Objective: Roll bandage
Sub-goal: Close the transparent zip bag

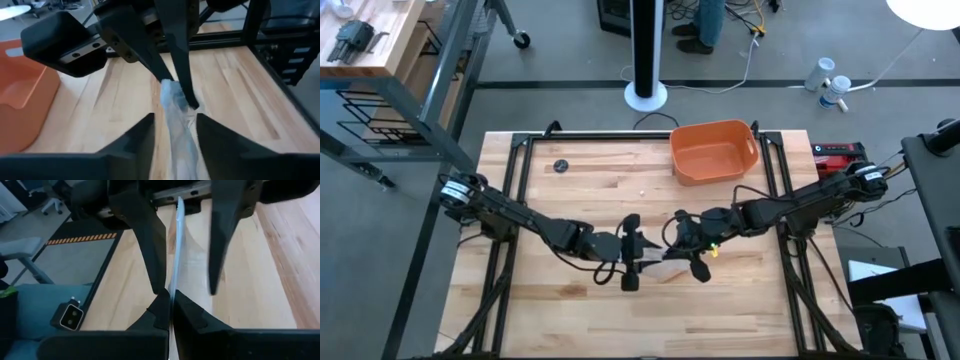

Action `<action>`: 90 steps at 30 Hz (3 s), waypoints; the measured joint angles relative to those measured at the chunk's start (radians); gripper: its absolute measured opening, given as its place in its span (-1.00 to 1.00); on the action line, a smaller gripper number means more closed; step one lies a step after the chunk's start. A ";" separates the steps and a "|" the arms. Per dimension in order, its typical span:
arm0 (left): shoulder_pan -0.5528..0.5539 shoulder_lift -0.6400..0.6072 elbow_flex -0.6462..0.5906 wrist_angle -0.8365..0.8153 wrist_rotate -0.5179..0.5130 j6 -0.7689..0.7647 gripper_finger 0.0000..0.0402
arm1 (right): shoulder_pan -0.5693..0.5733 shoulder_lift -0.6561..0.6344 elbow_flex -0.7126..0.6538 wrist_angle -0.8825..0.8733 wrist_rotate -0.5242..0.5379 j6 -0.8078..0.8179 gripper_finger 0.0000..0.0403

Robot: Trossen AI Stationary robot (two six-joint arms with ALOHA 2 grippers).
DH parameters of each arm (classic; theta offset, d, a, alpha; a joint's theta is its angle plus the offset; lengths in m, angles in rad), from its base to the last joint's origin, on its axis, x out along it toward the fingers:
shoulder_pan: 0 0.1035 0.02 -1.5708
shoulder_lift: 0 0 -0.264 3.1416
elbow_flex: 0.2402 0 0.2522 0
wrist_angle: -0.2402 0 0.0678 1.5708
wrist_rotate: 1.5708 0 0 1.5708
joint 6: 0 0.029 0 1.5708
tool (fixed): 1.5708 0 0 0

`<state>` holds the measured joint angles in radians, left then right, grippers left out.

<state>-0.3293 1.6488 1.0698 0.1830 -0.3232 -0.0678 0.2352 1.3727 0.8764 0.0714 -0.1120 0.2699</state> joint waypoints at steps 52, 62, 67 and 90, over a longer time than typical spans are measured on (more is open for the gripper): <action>-0.018 0.001 -0.001 -0.057 -0.041 0.163 -1.00 | -0.002 -0.029 -0.002 -0.066 0.118 -0.240 -0.57; -0.018 0.001 -0.001 -0.083 -0.061 0.149 -1.00 | -0.004 -0.029 -0.002 -0.067 0.129 -0.135 -0.76; -0.014 0.001 -0.001 -0.113 -0.077 0.120 -1.00 | -0.005 -0.037 0.017 -0.079 0.109 -0.151 -0.66; -0.014 0.001 -0.001 -0.055 -0.088 0.164 -1.00 | -0.005 0.010 0.025 -0.083 0.089 -0.140 -0.50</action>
<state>-0.3431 1.6497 1.0687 0.1277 -0.4114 0.0963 0.2302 1.3830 0.9013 -0.0112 -0.0235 0.1302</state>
